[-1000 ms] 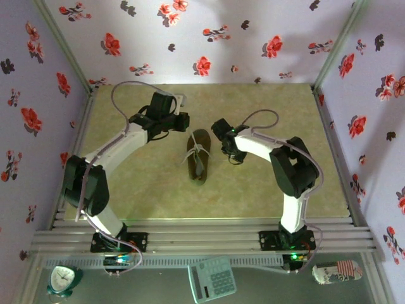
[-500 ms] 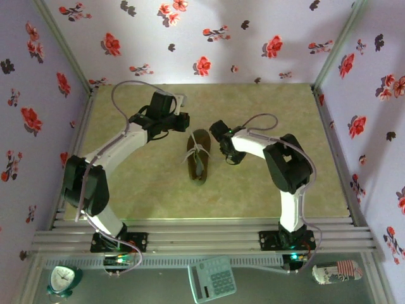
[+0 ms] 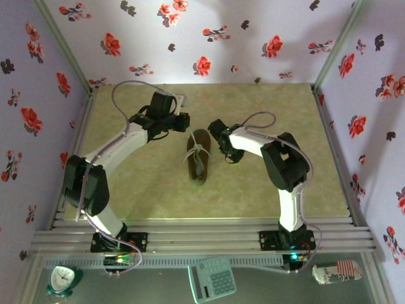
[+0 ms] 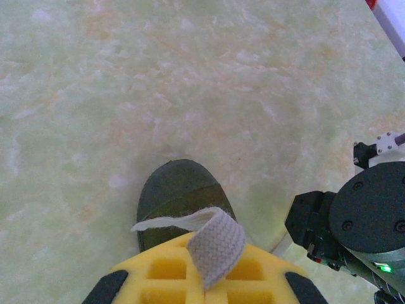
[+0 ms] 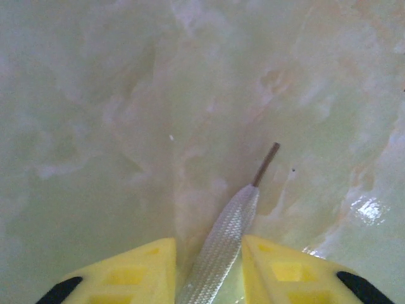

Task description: Tie the shoes

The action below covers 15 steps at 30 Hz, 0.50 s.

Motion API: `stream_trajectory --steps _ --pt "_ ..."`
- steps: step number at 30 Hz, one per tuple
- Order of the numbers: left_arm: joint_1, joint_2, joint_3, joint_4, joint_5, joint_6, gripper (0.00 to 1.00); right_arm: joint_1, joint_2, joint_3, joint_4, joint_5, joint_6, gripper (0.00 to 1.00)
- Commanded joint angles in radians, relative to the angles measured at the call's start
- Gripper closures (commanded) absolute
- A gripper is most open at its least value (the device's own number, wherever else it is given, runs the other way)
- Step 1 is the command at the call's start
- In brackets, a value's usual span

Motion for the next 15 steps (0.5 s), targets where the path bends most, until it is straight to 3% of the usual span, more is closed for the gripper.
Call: stream_trajectory --steps 1,7,11,15 --pt "0.008 0.005 0.027 -0.007 0.015 0.023 1.0 -0.004 0.071 -0.009 0.022 -0.016 0.001 0.75" --pt "0.009 -0.001 0.014 -0.003 0.012 0.019 1.0 -0.008 0.045 -0.033 0.08 -0.052 -0.015 0.98" --pt "0.009 0.0 0.018 -0.01 0.013 0.019 1.0 -0.009 -0.043 -0.075 0.109 0.021 -0.051 1.0" --pt "0.009 0.002 0.024 -0.021 0.013 0.024 1.0 -0.003 -0.194 -0.196 0.261 0.055 -0.159 1.0"
